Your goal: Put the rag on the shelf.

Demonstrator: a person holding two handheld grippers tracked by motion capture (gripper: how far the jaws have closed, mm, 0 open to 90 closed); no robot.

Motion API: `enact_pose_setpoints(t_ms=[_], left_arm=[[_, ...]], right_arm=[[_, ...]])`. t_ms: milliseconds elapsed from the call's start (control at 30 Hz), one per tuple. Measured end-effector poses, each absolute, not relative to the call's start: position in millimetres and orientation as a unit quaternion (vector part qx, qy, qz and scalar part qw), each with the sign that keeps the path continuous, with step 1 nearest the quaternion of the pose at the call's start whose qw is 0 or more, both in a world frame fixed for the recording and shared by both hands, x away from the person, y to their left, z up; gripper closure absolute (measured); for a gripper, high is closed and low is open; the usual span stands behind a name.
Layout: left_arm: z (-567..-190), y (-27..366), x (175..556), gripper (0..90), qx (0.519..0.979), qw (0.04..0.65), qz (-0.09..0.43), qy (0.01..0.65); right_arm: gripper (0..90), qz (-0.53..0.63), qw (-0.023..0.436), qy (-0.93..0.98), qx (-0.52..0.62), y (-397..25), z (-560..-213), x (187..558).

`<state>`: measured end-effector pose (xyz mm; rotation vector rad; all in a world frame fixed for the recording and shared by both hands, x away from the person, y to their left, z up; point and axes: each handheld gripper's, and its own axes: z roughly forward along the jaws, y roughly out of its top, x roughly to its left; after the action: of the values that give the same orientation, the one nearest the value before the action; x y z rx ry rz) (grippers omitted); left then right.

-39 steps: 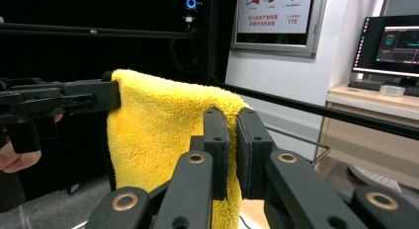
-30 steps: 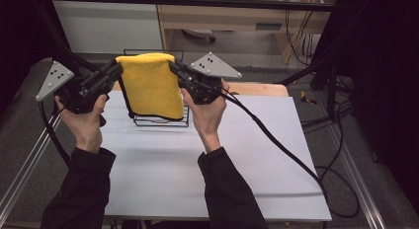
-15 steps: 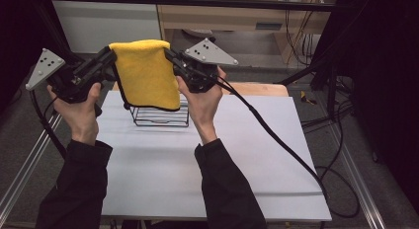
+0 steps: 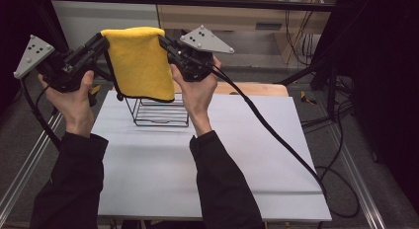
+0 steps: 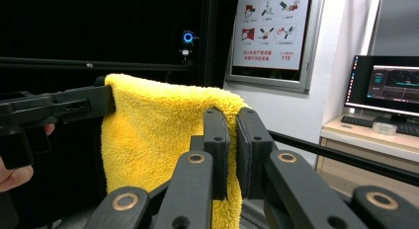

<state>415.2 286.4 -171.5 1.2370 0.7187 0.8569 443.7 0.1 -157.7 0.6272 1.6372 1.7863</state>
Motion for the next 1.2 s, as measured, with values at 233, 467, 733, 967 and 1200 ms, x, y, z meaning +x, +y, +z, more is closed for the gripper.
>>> enact_pose_setpoints(t_ms=[233,467,733,967,1200], left_arm=[[-159.9,285.4,420.9,78.9,0.543,0.676,0.384,0.317],[-151.9,286.8,426.2,78.9,0.536,0.683,0.381,0.319],[-142.8,289.2,433.5,78.9,0.533,0.682,0.385,0.319],[-134.7,289.6,445.5,78.9,0.532,0.679,0.388,0.324],[-127.5,288.3,459.9,78.9,0.535,0.676,0.388,0.326]], right_arm=[[84.7,0.680,0.322,0.616,0.235,1.1,-144.8,448.9],[84.6,0.677,0.333,0.616,0.227,3.2,-131.6,451.5],[84.6,0.674,0.341,0.616,0.224,7.9,-120.9,457.0],[84.7,0.672,0.344,0.615,0.228,11.0,-113.7,468.0],[84.6,0.669,0.349,0.613,0.233,11.4,-107.1,480.3]])
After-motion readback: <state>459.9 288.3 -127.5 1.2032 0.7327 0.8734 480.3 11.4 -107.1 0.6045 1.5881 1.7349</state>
